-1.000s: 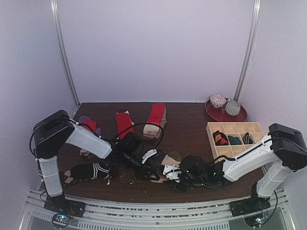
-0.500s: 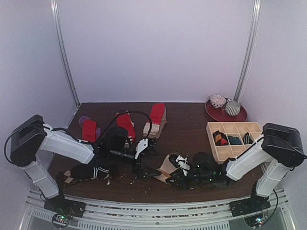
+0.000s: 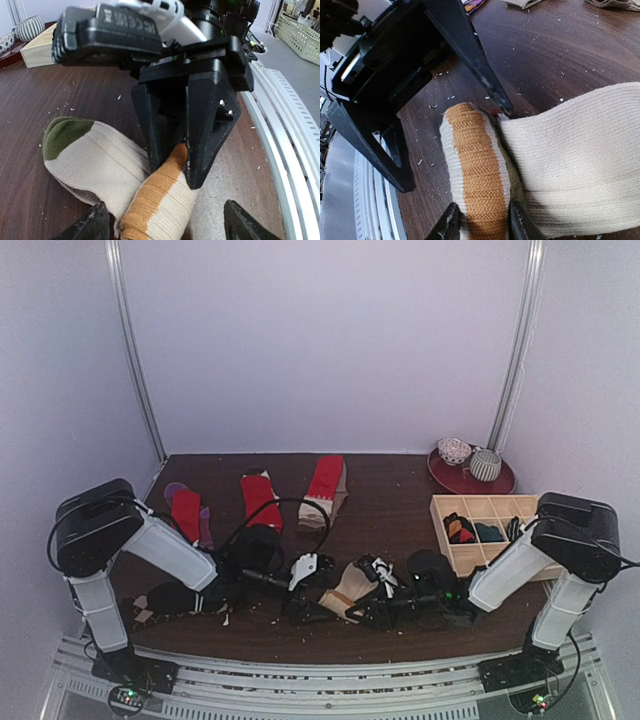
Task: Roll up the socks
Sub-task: Roll a pair of socks at the center of the board.
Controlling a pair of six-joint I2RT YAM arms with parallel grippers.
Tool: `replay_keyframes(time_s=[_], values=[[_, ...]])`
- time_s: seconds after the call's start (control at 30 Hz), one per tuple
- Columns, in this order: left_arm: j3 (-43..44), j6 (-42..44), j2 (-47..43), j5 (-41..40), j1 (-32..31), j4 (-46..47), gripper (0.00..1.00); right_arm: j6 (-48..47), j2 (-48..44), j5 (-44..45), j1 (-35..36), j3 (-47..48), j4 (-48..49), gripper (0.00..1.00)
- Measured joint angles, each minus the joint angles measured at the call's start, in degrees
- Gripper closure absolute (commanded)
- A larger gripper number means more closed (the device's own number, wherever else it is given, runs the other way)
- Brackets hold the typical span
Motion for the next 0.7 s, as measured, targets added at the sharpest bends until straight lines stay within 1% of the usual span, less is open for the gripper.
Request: replay_keyframes(time_s=[0.03,0.07,0.1,0.13,0.23,0.3,0.33,0.5,0.6,0.7], values=[[0.48,0.37,0.92,-0.22,0.00,-0.09,0.25,0.00,0.00,-0.20,-0.04,0.15,-0.28,0.68],[0.85,0.59,1.73,-0.39,0.00,-0.24,0.29,0.00,0.02,-0.44,-0.15,0.33,-0.59,0.68],[1.14,0.85,2.45,-0.50,0.00,-0.33,0.37,0.00,0.11,-0.76,-0.28,0.52,-0.81,0.68],[1.42,1.01,2.99,-0.50,0.00,-0.55,0.49,0.00,0.20,-1.03,-0.37,0.68,-0.96,0.68],[2.86,1.57,5.05,-0.57,0.00,-1.95,0.71,-0.02,0.42,-1.70,-0.68,1.38,-1.81,0.68],[3.61,1.55,5.79,-0.24,0.00,-2.93,0.96,-0.02,0.61,-2.16,-1.01,1.68,-2.16,0.68],[3.63,1.27,5.79,-0.02,0.00,-3.08,1.00,-0.02,0.66,-2.40,-1.16,1.77,-2.29,0.68],[4.00,-0.07,5.66,0.37,0.17,-4.02,1.00,-0.11,0.68,-3.56,-1.75,2.40,-3.56,0.66],[5.95,-2.58,5.68,-0.22,0.24,-7.96,1.00,-1.05,-0.68,-3.32,-1.86,3.32,-6.51,0.54],[8.26,-6.03,5.88,-1.03,0.04,-12.00,1.00,-3.04,-5.64,-0.37,-1.84,3.61,-13.84,0.47]])
